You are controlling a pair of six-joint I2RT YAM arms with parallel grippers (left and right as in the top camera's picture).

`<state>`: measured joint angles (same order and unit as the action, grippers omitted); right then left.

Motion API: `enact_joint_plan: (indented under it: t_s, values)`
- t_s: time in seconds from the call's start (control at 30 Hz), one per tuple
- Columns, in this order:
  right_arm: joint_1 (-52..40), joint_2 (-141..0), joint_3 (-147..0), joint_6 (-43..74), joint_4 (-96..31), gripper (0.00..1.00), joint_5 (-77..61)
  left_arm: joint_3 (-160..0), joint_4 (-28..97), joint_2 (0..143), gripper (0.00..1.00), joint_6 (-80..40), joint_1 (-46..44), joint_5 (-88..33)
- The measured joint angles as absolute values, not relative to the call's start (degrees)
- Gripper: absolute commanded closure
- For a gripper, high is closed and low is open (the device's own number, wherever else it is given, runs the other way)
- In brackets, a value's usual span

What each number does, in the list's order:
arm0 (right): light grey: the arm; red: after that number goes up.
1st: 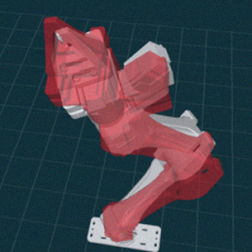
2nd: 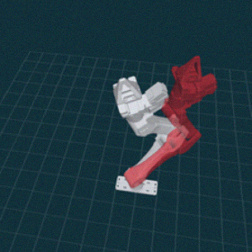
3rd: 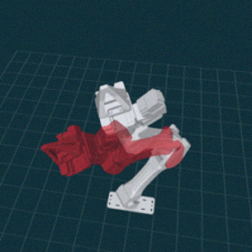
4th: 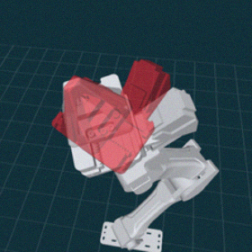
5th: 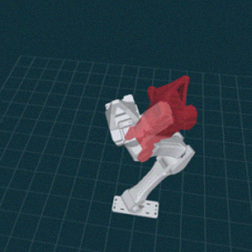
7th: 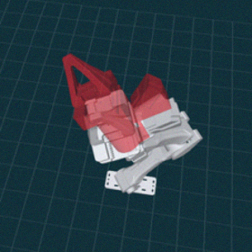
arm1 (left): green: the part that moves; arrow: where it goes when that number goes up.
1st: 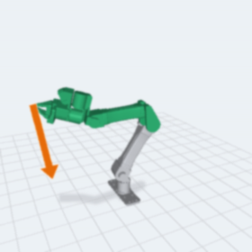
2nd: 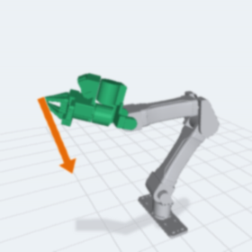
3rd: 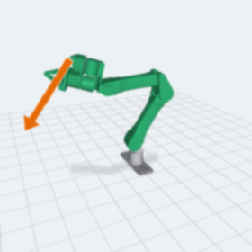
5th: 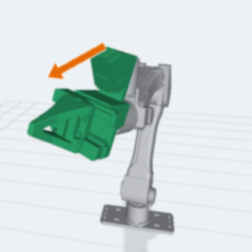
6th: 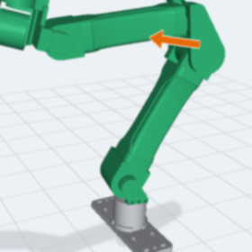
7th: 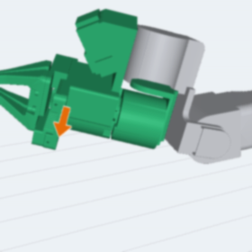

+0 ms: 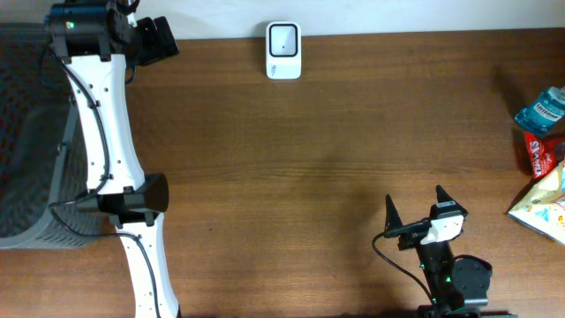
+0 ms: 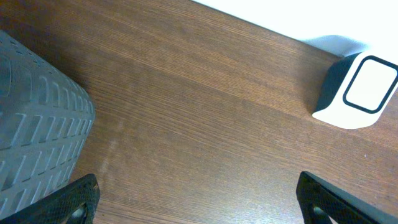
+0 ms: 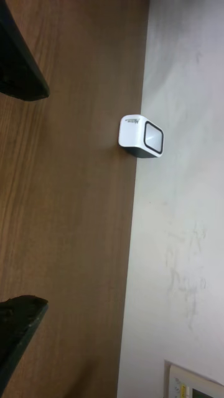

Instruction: Scan the item barcode

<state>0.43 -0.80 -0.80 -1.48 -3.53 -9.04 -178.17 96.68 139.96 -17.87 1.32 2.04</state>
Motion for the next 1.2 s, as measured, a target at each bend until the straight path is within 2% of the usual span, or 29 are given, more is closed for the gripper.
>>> enact_joint_plan:
  t_s: [0.27, 0.57, 0.77, 0.97, 1.2]
  values:
    - [0.4, -0.8, -0.8, -1.5, -3.5, 0.01, -9.0, -178.2, 96.7, 139.3, 0.01, -17.3, 0.6, 1.3]
    - [0.4, -0.8, -0.8, -1.5, -3.5, 0.01, -9.0, -178.2, 96.7, 133.7, 0.01, -11.0, -10.9, 3.8]
    - [0.4, -0.8, -0.8, -1.5, -3.5, 0.01, -9.0, -176.7, 96.7, 133.3, 0.01, -10.1, -14.1, 6.6]
    - [0.4, -0.8, -0.8, -1.5, -3.5, 0.01, -9.0, -165.1, 96.4, 128.6, 0.01, -10.0, -14.3, 7.9]
    - [0.4, -0.8, -0.8, -1.5, -3.5, 0.01, -9.0, -148.5, 90.1, 117.8, 0.01, -10.0, -14.3, 8.8]
